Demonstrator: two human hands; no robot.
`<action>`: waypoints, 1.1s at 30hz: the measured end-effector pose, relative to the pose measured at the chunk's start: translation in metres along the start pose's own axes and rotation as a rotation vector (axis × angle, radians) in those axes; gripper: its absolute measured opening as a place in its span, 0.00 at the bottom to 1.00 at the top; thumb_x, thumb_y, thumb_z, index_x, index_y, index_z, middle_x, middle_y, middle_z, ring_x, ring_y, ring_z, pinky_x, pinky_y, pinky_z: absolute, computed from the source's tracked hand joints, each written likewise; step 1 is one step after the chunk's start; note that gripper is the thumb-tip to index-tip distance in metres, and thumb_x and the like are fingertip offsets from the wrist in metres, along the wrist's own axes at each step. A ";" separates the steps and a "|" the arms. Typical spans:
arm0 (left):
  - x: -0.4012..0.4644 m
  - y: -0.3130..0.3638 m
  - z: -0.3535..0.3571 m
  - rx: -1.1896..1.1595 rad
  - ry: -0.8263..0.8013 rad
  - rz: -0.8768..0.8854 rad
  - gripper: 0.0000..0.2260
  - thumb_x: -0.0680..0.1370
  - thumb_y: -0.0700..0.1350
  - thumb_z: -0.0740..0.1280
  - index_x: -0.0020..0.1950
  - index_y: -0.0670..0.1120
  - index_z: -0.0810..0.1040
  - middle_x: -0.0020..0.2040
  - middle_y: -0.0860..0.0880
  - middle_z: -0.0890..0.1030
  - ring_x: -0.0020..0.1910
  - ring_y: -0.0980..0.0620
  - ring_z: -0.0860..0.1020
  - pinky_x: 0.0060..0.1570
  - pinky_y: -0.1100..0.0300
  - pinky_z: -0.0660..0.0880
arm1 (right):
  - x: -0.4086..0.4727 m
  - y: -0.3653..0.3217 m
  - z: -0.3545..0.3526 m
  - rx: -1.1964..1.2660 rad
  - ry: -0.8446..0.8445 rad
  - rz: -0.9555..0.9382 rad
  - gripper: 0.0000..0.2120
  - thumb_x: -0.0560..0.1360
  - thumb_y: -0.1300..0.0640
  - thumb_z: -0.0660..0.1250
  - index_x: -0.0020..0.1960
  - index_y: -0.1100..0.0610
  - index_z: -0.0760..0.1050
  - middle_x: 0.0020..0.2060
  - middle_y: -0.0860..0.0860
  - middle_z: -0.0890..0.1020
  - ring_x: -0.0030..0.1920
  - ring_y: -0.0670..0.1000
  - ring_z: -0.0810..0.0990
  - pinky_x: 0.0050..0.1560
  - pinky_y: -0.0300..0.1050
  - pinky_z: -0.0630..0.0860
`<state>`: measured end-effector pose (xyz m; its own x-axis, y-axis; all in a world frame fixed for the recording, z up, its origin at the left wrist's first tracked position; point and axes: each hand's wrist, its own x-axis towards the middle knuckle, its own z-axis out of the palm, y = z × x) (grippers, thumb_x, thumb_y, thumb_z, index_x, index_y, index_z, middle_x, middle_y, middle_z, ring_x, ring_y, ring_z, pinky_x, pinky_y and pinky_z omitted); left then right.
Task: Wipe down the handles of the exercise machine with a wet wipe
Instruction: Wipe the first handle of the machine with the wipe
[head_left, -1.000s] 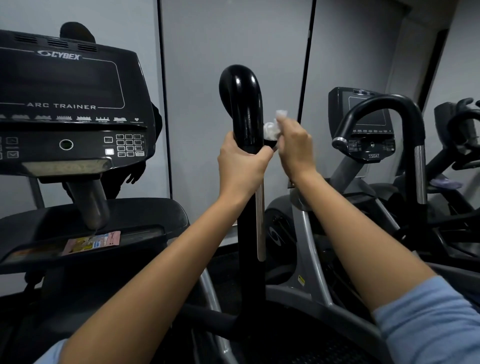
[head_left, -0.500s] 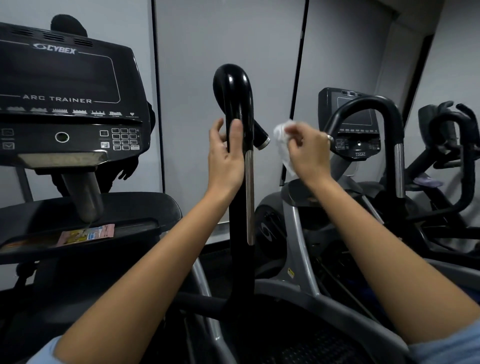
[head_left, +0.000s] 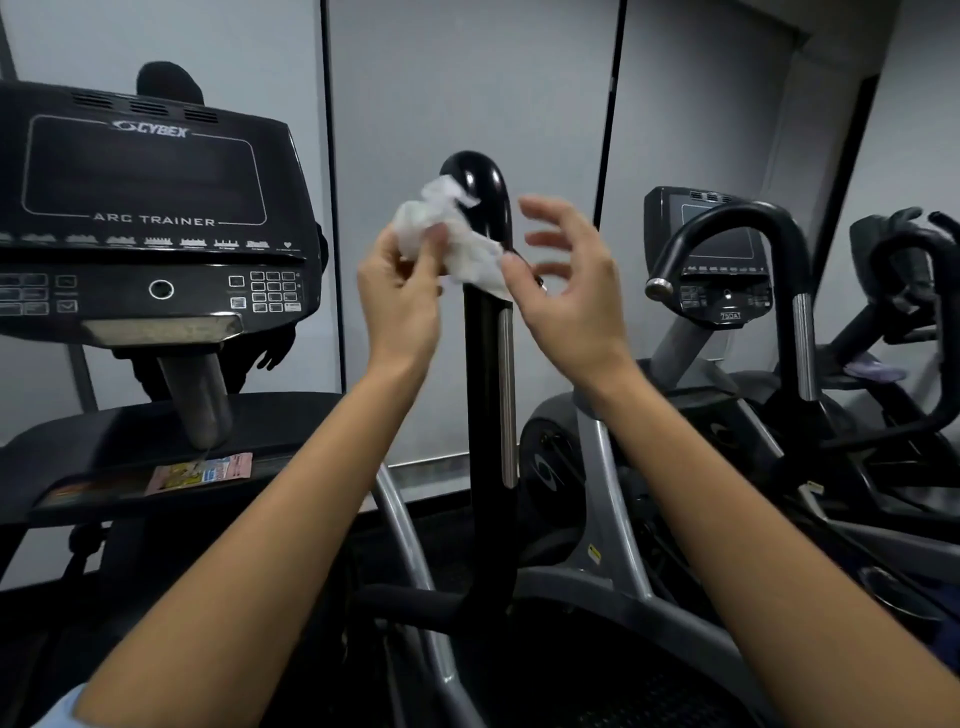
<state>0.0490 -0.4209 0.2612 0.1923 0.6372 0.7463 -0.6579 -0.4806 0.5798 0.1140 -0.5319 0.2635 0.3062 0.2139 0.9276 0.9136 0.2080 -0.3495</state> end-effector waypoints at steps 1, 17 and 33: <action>0.005 -0.007 -0.009 -0.023 0.093 -0.031 0.08 0.77 0.44 0.66 0.39 0.49 0.75 0.34 0.51 0.74 0.33 0.60 0.74 0.33 0.68 0.74 | -0.008 0.006 0.002 -0.010 0.007 0.072 0.17 0.74 0.60 0.67 0.63 0.58 0.71 0.53 0.43 0.75 0.51 0.43 0.76 0.51 0.40 0.78; 0.080 -0.011 0.021 0.442 -0.171 0.472 0.16 0.71 0.29 0.59 0.52 0.38 0.83 0.50 0.53 0.79 0.51 0.57 0.78 0.51 0.76 0.71 | -0.044 0.045 0.047 -0.135 -0.187 0.163 0.42 0.75 0.52 0.63 0.74 0.41 0.34 0.51 0.48 0.69 0.34 0.45 0.71 0.38 0.43 0.71; 0.059 -0.015 0.014 0.480 -0.088 0.560 0.09 0.74 0.37 0.66 0.50 0.42 0.84 0.48 0.54 0.81 0.47 0.58 0.80 0.50 0.69 0.74 | -0.042 0.040 0.048 -0.148 -0.153 0.226 0.43 0.74 0.53 0.65 0.76 0.47 0.38 0.49 0.54 0.78 0.39 0.53 0.77 0.44 0.54 0.78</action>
<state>0.0804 -0.3844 0.3008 -0.0075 0.1780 0.9840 -0.2878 -0.9428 0.1684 0.1249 -0.4867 0.2037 0.4725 0.3824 0.7940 0.8594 0.0000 -0.5114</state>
